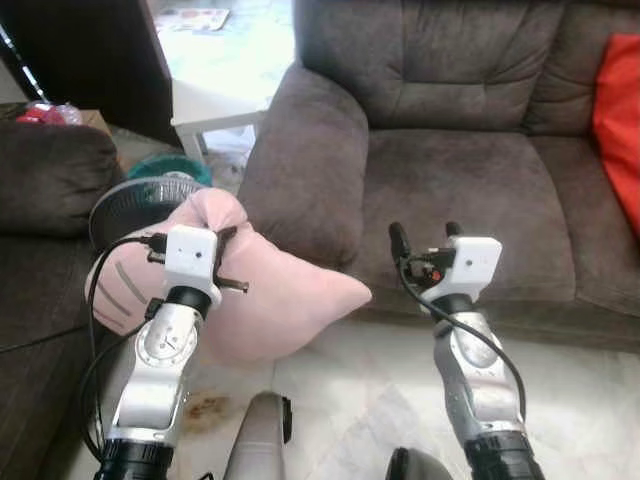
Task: Move the pillow to the sofa from floor
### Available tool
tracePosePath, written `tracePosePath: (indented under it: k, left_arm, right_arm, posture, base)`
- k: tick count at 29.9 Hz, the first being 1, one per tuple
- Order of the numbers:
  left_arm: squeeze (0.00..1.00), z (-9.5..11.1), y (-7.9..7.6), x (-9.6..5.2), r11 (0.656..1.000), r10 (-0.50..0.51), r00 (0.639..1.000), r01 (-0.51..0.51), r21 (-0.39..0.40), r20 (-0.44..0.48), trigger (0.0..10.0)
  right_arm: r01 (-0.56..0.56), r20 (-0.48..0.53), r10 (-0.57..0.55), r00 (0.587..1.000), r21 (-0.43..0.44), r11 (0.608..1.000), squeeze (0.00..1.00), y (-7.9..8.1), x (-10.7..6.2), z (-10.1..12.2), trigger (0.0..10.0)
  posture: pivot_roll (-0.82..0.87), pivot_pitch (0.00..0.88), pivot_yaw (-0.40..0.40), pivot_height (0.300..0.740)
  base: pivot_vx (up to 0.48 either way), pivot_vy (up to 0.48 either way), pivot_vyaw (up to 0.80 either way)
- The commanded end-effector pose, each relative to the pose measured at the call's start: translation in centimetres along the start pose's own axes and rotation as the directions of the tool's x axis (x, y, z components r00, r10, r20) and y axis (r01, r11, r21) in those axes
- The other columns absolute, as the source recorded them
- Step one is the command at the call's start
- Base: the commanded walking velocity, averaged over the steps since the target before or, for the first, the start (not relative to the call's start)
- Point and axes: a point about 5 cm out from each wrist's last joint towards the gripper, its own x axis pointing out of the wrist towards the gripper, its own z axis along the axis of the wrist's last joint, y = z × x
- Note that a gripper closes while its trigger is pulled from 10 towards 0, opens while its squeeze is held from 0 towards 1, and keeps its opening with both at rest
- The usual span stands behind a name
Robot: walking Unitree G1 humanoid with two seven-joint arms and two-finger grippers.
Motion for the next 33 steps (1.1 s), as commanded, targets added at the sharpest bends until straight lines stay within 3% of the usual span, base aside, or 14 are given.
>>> tracePosePath:
  k: [1,8,23,33]
  left_arm:
    - [0.0,2.57,0.33,0.42,1.0,0.013,0.992,-0.015,0.016,0.124,10.0]
    - [0.0,2.57,0.35,0.49,1.0,0.017,0.992,-0.019,0.016,0.123,10.0]
    - [0.0,2.5,0.22,0.47,1.0,0.005,0.993,-0.006,0.012,0.115,10.0]
    - [0.0,2.43,0.14,0.5,1.0,-0.005,0.994,0.004,0.01,0.109,10.0]
  right_arm:
    - [-0.009,0.007,0.009,1.0,-0.004,1.0,0.0,0.23,0.27,0.18,10.0]
    - [-0.015,0.009,0.015,1.0,-0.005,1.0,0.0,0.34,0.46,0.24,10.0]
    - [-0.017,0.006,0.017,1.0,-0.008,1.0,0.0,0.4,0.47,0.08,10.0]
    - [-0.021,0.005,0.021,1.0,0.001,1.0,0.0,0.45,0.62,0.09,10.0]
  posture:
    - [0.24,0.058,0.02,0.637]
    - [0.24,0.06,0.016,0.655]
    - [0.25,0.07,0.017,0.74]
    - [0.25,0.074,0.016,0.74]
  base:
    - [0.0,0.0,0.0]
    - [0.0,0.0,0.0]
    - [0.0,0.0,0.0]
    - [0.0,0.0,0.0]
